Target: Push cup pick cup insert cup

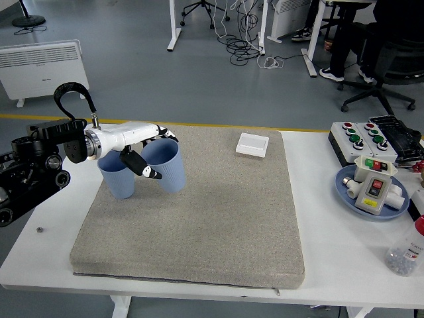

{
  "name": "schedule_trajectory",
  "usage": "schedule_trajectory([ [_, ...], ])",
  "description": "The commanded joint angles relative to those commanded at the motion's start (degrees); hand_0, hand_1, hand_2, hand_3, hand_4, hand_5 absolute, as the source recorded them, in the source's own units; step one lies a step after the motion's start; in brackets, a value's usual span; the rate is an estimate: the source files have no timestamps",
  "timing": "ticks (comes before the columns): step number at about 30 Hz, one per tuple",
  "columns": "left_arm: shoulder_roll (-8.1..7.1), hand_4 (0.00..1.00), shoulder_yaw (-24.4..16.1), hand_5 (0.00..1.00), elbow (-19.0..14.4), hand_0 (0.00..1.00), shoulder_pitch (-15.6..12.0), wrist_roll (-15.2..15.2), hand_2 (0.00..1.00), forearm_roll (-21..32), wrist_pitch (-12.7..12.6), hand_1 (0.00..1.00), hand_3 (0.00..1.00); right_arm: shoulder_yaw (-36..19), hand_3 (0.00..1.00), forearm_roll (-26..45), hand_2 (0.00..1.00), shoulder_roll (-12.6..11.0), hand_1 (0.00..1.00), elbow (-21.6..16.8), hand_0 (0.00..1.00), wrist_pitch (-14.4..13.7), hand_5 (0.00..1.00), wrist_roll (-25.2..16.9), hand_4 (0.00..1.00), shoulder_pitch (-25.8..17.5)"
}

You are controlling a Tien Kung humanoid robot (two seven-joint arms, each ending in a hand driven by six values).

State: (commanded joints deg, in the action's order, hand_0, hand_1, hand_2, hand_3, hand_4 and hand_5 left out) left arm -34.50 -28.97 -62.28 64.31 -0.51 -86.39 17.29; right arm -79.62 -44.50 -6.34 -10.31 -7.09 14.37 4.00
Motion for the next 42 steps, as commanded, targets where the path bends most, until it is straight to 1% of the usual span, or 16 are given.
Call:
schedule_trajectory([
  [2, -0.72, 0.660, -1.1, 0.108, 0.2, 0.495, 1.1, 0.8, 0.528, 0.1, 0.5, 0.543, 0.530, 0.1, 0.585, 0.1, 0.586, -0.1, 0.613, 0.0, 0.750, 0.0, 0.584, -0.1, 0.117, 0.1],
  [5, -1.38, 0.660, -2.5, 0.108, 0.8, 0.495, 2.2, 2.1, 0.528, -0.1, 1.3, 0.543, 0.530, 0.2, 0.585, 0.4, 0.586, -0.2, 0.613, 0.0, 0.750, 0.0, 0.584, -0.1, 0.117, 0.1],
  [6, -1.74, 0.660, -3.5, 0.108, 1.3, 0.495, 2.6, 2.4, 0.528, -0.2, 1.5, 0.543, 0.530, 0.2, 0.585, 0.5, 0.586, -0.2, 0.613, 0.0, 0.750, 0.0, 0.584, -0.2, 0.117, 0.2],
  [7, -1.86, 0.640, -3.8, 0.087, 1.4, 0.501, 2.7, 2.5, 0.526, -0.3, 1.6, 0.545, 0.521, 0.2, 0.585, 0.5, 0.586, -0.2, 0.611, 0.0, 0.750, 0.0, 0.581, -0.2, 0.117, 0.2],
  [12, -2.98, 0.640, -6.6, 0.087, 1.7, 0.501, 3.1, 3.7, 0.526, -1.3, 2.7, 0.545, 0.521, 0.2, 0.585, 0.6, 0.586, -0.3, 0.611, 0.0, 0.750, -0.1, 0.581, -0.3, 0.117, 0.4],
  [18, -4.05, 0.634, -7.2, 0.091, 1.0, 0.511, 3.3, 6.1, 0.523, -3.2, 4.3, 0.545, 0.517, 0.1, 0.585, 0.5, 0.584, -0.3, 0.611, 0.0, 0.750, -0.1, 0.583, -0.3, 0.117, 0.5],
  [23, -4.35, 0.632, -7.2, 0.082, 0.7, 0.520, 3.3, 6.4, 0.527, -3.5, 4.6, 0.551, 0.519, 0.1, 0.585, 0.5, 0.584, -0.3, 0.610, 0.0, 0.750, -0.1, 0.582, -0.3, 0.117, 0.5],
  [25, -5.13, 0.618, -5.9, 0.072, 0.1, 0.520, 3.2, 7.2, 0.527, -3.7, 5.1, 0.552, 0.513, 0.1, 0.585, 0.6, 0.584, -0.3, 0.611, 0.0, 0.750, -0.1, 0.582, -0.3, 0.117, 0.5],
  [28, -5.29, 0.618, -5.7, 0.072, 0.0, 0.520, 3.2, 7.4, 0.527, -3.8, 5.2, 0.552, 0.513, 0.1, 0.585, 0.6, 0.584, -0.3, 0.611, 0.0, 0.750, -0.1, 0.582, -0.3, 0.117, 0.5],
  [30, -5.31, 0.618, -5.3, 0.072, 0.2, 0.520, 3.2, 8.0, 0.527, -4.0, 5.4, 0.552, 0.513, 0.1, 0.585, 0.7, 0.584, -0.3, 0.611, 0.0, 0.750, -0.1, 0.582, -0.3, 0.117, 0.6],
  [31, -5.48, 0.612, -4.2, 0.064, 0.4, 0.525, 3.1, 8.7, 0.528, -3.9, 5.9, 0.556, 0.508, 0.1, 0.585, 0.6, 0.584, -0.3, 0.610, 0.0, 0.750, -0.1, 0.579, -0.3, 0.117, 0.6],
  [33, -5.66, 0.612, -3.5, 0.064, 0.6, 0.525, 3.0, 9.1, 0.528, -3.9, 6.1, 0.556, 0.508, 0.2, 0.585, 0.7, 0.584, -0.3, 0.610, 0.0, 0.750, -0.1, 0.579, -0.3, 0.117, 0.6],
  [39, -5.91, 0.601, -3.0, 0.045, 0.8, 0.527, 2.8, 9.2, 0.530, -3.9, 6.2, 0.559, 0.510, 0.2, 0.585, 0.8, 0.583, -0.3, 0.610, 0.0, 0.750, -0.2, 0.578, -0.3, 0.117, 0.6],
  [42, -5.82, 0.601, -2.3, 0.045, 2.2, 0.527, 2.7, 9.2, 0.530, -4.2, 6.3, 0.559, 0.510, 0.1, 0.585, 0.6, 0.583, -0.3, 0.610, 0.0, 0.750, -0.1, 0.578, -0.3, 0.117, 0.6],
])
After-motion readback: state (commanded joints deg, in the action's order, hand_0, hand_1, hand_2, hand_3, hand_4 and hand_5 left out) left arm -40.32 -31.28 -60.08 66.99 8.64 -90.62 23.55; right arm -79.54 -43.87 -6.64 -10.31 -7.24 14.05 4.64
